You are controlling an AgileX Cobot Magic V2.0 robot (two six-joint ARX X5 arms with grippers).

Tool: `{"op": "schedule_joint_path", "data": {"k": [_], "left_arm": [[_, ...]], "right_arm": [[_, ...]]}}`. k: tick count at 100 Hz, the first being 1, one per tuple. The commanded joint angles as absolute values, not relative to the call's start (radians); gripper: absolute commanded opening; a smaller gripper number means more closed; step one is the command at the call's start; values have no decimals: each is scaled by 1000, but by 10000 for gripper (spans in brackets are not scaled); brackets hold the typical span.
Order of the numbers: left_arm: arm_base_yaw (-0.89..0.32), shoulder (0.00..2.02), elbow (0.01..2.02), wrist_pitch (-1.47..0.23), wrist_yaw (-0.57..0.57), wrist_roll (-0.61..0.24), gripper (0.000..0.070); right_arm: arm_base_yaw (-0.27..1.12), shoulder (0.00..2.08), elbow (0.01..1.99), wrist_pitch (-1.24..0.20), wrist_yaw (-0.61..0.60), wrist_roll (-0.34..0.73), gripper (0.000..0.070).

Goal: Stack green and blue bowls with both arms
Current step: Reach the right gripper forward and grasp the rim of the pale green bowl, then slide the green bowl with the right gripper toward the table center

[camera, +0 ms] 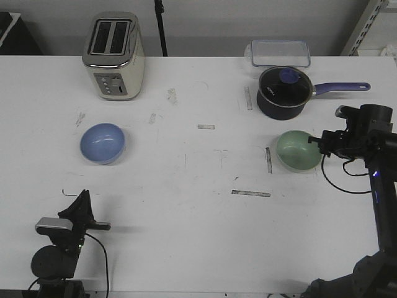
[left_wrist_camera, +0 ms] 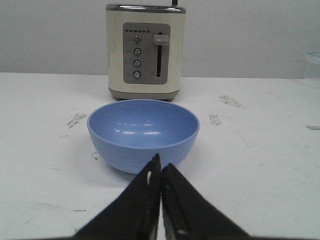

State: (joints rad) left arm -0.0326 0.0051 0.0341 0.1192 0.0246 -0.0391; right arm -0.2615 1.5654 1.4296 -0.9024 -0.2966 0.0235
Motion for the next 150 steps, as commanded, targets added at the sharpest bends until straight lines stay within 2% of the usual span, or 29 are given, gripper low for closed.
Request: {"op": "schedule_joint_path", "data": {"k": [1,6,50,57,71,77,110,121,150], "left_arm": [[-30,4,12,132,22,-30,2],[-30,4,12,132,22,-30,2],[-30,4,12,132,22,-30,2],[-30,4,12,132,22,-30,2],[-30,4,12,132,22,-30,2],[-30,4,12,132,22,-30,2],[-30,4,12,132,22,-30,2],[-30,4,12,132,22,-30,2],[-30,4,12,132,22,-30,3]], "right_arm": [[-278,1599,1447,-899,-306,33,404],[-292,1618,1447,-895,-311,32,443],[-294,1791,1445,-854,-317,22,434],[-286,1806,1445,-852,-316,22,354],[-278,1815,1445,-843,-316,22,80],[-278,1815,1445,-839,-316,23,0],[-254,1770,1491,-885,-318,40,0],[-218,1736,1506,-879,-318,130,0],[11,1716,1507,-887,-296,243,0]]}}
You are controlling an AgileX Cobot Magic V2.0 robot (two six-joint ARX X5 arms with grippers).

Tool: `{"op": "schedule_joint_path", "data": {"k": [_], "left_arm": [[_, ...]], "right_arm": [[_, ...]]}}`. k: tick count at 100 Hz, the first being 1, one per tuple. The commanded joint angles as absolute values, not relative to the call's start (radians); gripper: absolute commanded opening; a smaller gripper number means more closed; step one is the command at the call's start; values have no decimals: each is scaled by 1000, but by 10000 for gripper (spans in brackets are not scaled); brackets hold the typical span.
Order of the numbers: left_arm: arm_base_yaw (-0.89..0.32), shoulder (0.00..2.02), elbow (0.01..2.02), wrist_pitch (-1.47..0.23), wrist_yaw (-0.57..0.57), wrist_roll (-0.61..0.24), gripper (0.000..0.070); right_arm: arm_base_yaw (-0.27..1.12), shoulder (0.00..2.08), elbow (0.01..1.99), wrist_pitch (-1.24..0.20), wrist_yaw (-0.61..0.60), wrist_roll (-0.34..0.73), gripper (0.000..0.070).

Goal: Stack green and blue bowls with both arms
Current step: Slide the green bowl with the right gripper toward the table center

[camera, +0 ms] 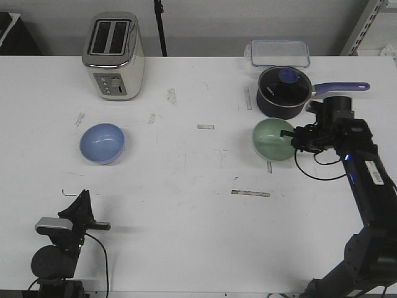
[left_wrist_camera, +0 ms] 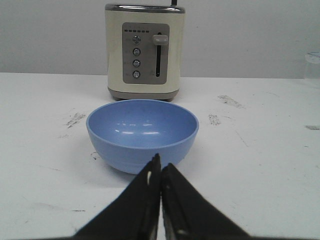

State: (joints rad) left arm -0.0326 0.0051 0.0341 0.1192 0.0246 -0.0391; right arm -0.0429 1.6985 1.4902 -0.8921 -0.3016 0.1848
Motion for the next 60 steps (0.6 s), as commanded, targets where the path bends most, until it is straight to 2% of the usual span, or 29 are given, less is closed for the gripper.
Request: {"op": "schedule_joint_path", "data": {"k": [1,27,41,60], "left_arm": [[-30,4,12,132,22,-30,2],[-30,4,12,132,22,-30,2],[-30,4,12,132,22,-30,2],[-30,4,12,132,22,-30,2]], "right_arm": [[22,1716,1507,-886,-292,251,0],[286,1736,1504,-843,-201,421,0],[387,1773,1504,-826,-199,454,0],[447,1831,1504,-785,-175,474,0]]}}
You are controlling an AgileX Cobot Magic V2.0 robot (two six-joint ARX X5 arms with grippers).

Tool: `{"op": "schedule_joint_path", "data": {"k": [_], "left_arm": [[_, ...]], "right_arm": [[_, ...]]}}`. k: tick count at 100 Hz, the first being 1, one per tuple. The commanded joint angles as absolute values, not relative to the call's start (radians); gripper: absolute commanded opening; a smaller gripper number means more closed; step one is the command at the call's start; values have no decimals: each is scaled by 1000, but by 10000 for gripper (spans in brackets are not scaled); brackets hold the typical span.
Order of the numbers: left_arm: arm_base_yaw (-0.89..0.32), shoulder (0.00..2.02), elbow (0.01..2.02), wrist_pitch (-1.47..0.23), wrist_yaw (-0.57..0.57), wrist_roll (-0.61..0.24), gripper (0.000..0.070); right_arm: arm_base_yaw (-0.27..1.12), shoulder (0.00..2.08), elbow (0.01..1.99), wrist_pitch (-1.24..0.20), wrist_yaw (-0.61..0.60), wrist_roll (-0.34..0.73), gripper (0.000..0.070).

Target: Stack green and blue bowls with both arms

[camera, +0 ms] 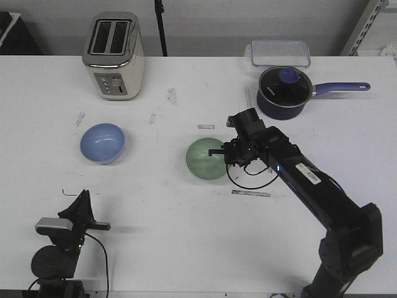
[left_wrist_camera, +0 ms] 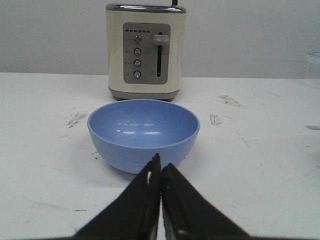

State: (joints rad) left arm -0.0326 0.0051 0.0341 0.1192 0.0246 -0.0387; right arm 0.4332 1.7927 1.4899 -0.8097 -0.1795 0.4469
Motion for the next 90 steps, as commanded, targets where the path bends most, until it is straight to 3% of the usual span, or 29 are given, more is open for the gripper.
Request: {"op": "schedule_joint_path", "data": {"k": [1,55,61,75,90], "left_arm": [[-30,4,12,132,22,-30,3],[-30,4,12,132,22,-30,3],[-30,4,12,132,22,-30,2],[-30,4,12,132,22,-30,2],[-30,4,12,132,22,-30,2]], "right_arm": [[450,1834,1504,-782,-175,474,0],[498,1905,1505,-735,-175,476,20],[498,1898,1505,-734,-174,476,81],[498,1871,1505,-729,-171,474,331],[494,1824,1505,-728,-148,469,399]]}}
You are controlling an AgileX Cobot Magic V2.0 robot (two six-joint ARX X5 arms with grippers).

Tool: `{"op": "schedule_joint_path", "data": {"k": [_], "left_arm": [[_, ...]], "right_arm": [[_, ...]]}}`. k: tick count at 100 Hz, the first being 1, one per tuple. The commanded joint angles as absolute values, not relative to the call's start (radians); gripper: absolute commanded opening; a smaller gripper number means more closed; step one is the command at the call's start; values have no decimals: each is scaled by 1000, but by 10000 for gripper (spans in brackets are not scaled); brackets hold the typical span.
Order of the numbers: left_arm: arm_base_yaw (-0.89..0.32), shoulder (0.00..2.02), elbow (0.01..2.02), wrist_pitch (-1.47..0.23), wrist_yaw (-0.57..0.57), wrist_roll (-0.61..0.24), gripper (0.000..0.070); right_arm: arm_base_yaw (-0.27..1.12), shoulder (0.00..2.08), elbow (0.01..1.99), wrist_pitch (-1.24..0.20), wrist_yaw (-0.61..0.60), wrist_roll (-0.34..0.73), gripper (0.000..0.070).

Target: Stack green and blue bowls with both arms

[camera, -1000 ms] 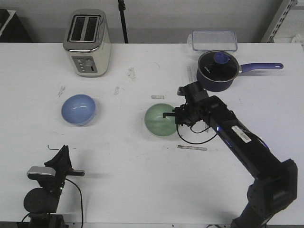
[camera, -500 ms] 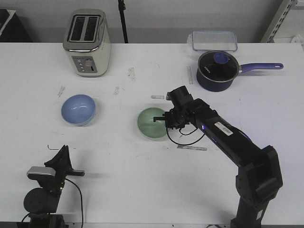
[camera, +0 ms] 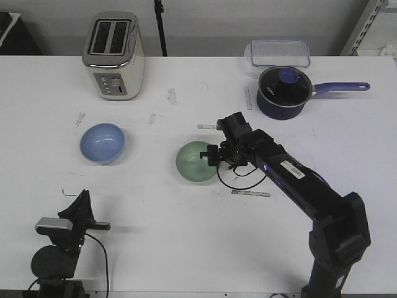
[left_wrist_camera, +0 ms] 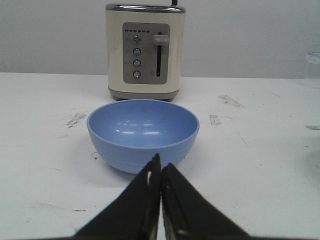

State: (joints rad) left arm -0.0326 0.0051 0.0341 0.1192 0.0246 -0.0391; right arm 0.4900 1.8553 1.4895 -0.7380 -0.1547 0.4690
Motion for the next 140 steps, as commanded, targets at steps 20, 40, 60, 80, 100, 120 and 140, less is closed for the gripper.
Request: {"op": "schedule_joint_path", "data": {"k": [20,40,60,80,100,120,140], "left_arm": [[-30,4,12,132,22,-30,2],[-30,4,12,132,22,-30,3],[-30,4,12,132,22,-30,2],[-30,4,12,132,22,-30,2],[-30,4,12,132,22,-30,2],[-30,4,12,132,22,-30,2],[-30,4,12,132,22,-30,2]], "right_arm": [[472,1738,1505,-694,-148,400,398],[437,1652,1503,-672,-35,183,389],[390,1565,1437,-570,105,4,154],[304,1403,1235,-363,104,-1,48],[171,1200,971,-133,72,-1,15],[61,991,694,86,-17,1,15],[14,776,485,115,-28,20,16]]}}
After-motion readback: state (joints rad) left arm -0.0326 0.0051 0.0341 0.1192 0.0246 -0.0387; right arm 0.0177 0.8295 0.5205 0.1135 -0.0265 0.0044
